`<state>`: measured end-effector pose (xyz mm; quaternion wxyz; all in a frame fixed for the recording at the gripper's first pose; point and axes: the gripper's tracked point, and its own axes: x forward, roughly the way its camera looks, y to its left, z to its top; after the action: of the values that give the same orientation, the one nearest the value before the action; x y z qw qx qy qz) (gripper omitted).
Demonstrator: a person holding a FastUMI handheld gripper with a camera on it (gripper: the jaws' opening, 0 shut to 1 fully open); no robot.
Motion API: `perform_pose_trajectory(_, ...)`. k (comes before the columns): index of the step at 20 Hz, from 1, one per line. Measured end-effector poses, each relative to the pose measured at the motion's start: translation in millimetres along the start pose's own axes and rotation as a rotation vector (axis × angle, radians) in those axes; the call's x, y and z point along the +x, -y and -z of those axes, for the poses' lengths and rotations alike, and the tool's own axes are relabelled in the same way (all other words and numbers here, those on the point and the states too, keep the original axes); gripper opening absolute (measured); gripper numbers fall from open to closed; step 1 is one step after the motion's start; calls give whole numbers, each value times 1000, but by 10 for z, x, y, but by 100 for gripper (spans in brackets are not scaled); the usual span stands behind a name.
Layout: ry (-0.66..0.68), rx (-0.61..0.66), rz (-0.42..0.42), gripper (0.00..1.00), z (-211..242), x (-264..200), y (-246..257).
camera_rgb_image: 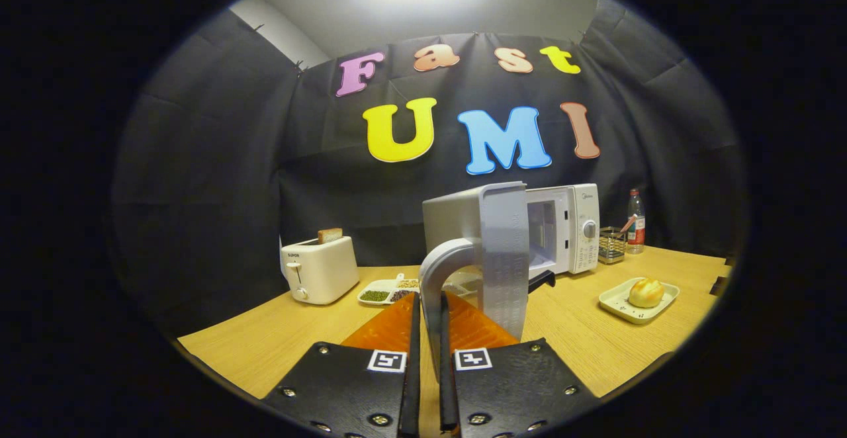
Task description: Open the microwave, put the food inside, and close the microwave door.
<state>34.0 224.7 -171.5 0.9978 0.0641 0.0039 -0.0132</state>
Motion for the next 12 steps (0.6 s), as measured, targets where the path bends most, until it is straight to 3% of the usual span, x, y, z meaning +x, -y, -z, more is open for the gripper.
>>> perform_pose_trajectory(6,-29,17,-7,12,32,-110,-116)
perform_pose_trajectory(12,-78,59,-198,12,-139,-422,-169)
